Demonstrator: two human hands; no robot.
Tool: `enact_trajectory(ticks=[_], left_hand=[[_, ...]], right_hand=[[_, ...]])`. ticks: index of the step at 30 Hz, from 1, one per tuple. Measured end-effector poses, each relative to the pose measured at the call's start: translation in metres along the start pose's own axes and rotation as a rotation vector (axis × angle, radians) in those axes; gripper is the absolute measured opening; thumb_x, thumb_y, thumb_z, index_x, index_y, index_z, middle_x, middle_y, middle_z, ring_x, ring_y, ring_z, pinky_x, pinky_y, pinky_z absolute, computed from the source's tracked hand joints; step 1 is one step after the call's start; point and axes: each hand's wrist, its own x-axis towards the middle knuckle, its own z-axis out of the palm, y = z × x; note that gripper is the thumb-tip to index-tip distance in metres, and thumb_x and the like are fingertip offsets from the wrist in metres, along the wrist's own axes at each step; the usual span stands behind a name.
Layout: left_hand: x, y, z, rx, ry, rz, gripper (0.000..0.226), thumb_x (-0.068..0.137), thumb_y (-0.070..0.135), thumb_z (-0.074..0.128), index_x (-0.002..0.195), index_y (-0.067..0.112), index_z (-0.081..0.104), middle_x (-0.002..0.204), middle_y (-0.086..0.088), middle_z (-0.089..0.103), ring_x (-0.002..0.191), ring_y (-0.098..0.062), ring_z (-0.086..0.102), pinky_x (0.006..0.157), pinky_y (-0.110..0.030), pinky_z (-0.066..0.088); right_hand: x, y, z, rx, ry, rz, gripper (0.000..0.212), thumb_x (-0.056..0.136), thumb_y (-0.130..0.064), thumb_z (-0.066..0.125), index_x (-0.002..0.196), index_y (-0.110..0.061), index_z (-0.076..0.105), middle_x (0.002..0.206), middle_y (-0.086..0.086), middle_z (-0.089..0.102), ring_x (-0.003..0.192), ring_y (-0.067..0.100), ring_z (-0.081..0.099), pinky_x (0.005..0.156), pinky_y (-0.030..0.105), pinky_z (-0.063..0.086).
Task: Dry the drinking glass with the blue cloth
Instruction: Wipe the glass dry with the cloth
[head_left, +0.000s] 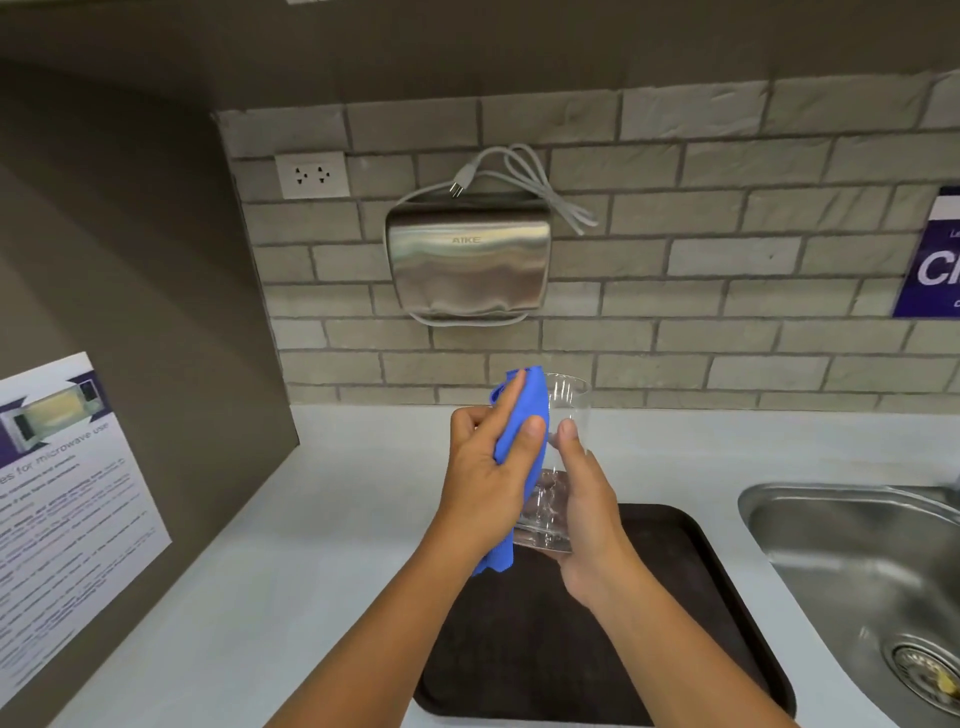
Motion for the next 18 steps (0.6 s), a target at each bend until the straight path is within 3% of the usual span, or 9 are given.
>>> enact_trajectory(ticks=[4, 8, 11, 14, 16, 18], left_hand=[[-0.005, 0.0, 0.006, 0.038, 0.09, 0.064, 0.048, 0.092, 0.045, 0.056, 0.135, 0.054, 0.04, 0.105, 0.01, 0.039, 0.09, 0.008, 0.053, 0.068, -0.007, 0.048], [-0.002, 0.004, -0.002, -0.132, 0.159, -0.112, 0.041, 0.09, 0.048, 0.059, 0.13, 0.048, 0.055, 0.104, 0.005, 0.053, 0.075, 0.0, 0.063, 0.058, -0.01, 0.049], [0.001, 0.005, -0.005, -0.285, 0.184, -0.28, 0.026, 0.089, 0.046, 0.062, 0.111, 0.034, 0.071, 0.094, -0.004, 0.069, 0.057, -0.01, 0.067, 0.047, -0.021, 0.052], [0.002, 0.005, -0.008, -0.44, 0.177, -0.441, 0.019, 0.091, 0.039, 0.063, 0.09, 0.025, 0.077, 0.076, -0.012, 0.072, 0.05, -0.023, 0.065, 0.046, -0.033, 0.055], [0.0, 0.003, -0.009, -0.477, 0.17, -0.464, 0.023, 0.092, 0.037, 0.063, 0.09, 0.02, 0.076, 0.076, -0.016, 0.071, 0.051, -0.026, 0.064, 0.047, -0.033, 0.054], [-0.001, 0.005, -0.01, -0.459, 0.19, -0.414, 0.023, 0.092, 0.041, 0.061, 0.094, 0.024, 0.076, 0.08, -0.014, 0.075, 0.057, -0.031, 0.068, 0.05, -0.038, 0.057]], right_hand=[[-0.005, 0.0, 0.003, -0.019, 0.013, -0.037, 0.075, 0.064, -0.078, 0.064, 0.118, -0.026, 0.07, 0.117, 0.014, 0.075, 0.107, 0.033, 0.073, 0.098, 0.059, 0.053], [-0.009, -0.002, 0.003, 0.013, 0.003, -0.019, 0.089, 0.053, -0.084, 0.065, 0.125, -0.032, 0.067, 0.133, 0.015, 0.066, 0.122, 0.034, 0.064, 0.105, 0.058, 0.048], [-0.009, 0.0, -0.001, 0.058, -0.041, 0.006, 0.079, 0.06, -0.078, 0.062, 0.123, -0.029, 0.068, 0.116, 0.018, 0.07, 0.103, 0.033, 0.071, 0.089, 0.051, 0.057], [-0.009, -0.003, -0.004, 0.094, -0.136, 0.01, 0.082, 0.063, -0.072, 0.063, 0.124, -0.018, 0.068, 0.098, 0.014, 0.074, 0.084, 0.029, 0.074, 0.074, 0.043, 0.058], [-0.009, -0.007, -0.002, 0.065, -0.186, -0.014, 0.088, 0.061, -0.073, 0.064, 0.124, -0.013, 0.068, 0.095, 0.012, 0.075, 0.081, 0.027, 0.073, 0.072, 0.042, 0.059], [-0.007, -0.01, -0.002, 0.054, -0.199, -0.03, 0.075, 0.061, -0.075, 0.062, 0.114, -0.024, 0.076, 0.099, 0.014, 0.077, 0.084, 0.029, 0.075, 0.073, 0.044, 0.061]])
